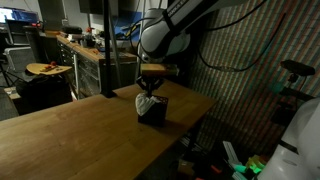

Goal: Put the towel on the table into the box

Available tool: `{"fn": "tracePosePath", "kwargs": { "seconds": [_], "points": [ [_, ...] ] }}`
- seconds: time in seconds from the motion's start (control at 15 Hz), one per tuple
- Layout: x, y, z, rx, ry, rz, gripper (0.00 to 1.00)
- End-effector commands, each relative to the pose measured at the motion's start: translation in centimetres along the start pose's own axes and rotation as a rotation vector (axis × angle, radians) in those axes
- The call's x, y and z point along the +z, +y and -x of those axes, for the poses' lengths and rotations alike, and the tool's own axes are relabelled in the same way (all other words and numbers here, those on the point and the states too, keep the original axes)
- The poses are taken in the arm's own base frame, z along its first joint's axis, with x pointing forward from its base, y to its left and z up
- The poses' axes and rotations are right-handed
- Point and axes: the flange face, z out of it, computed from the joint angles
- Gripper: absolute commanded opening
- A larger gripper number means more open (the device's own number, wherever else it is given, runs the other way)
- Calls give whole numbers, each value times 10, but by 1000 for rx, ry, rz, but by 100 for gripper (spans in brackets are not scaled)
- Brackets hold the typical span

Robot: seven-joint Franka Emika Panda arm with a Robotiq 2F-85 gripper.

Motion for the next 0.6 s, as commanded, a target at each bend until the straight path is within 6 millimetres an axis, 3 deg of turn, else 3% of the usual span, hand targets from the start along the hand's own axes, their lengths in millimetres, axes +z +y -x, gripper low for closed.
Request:
{"fn": "tracePosePath", "kwargs": {
  "seconds": [0.0,0.53],
  "points": [
    [-1,3,-2,10,55,5,3],
    [15,1,-7,21,91,32,2]
  ]
}}
